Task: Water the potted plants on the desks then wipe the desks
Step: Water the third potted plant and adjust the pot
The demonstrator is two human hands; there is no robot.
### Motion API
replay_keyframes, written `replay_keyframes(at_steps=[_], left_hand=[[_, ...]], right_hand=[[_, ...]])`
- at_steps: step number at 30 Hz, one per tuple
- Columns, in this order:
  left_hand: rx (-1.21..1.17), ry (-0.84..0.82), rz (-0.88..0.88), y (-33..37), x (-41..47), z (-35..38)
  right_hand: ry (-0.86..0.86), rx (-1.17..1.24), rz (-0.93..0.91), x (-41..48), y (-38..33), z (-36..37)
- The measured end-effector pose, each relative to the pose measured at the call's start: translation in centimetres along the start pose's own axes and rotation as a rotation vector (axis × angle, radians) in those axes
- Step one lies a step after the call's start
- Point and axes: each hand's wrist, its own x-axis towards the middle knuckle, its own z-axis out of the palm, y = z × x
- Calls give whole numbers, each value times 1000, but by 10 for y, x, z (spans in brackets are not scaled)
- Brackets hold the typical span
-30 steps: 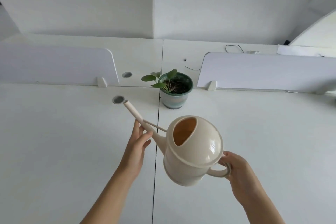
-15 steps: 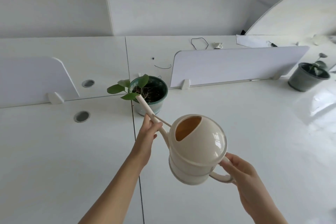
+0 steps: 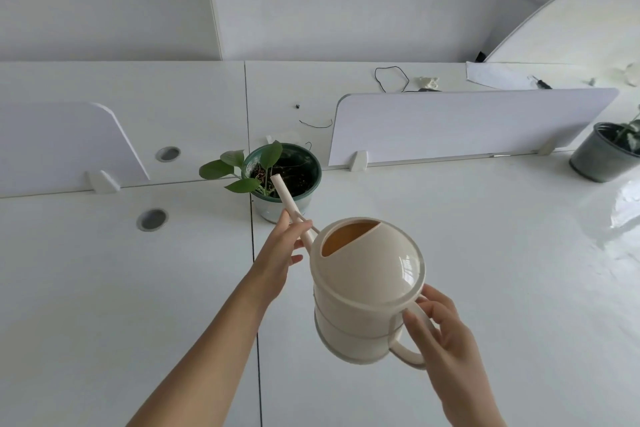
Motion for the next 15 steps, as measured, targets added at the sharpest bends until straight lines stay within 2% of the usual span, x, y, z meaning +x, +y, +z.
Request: replay_keyframes(at_steps=[15], left_hand=[[26,-76,-43,0,32,25]], right_hand=[[96,15,15,23,-15,-16]])
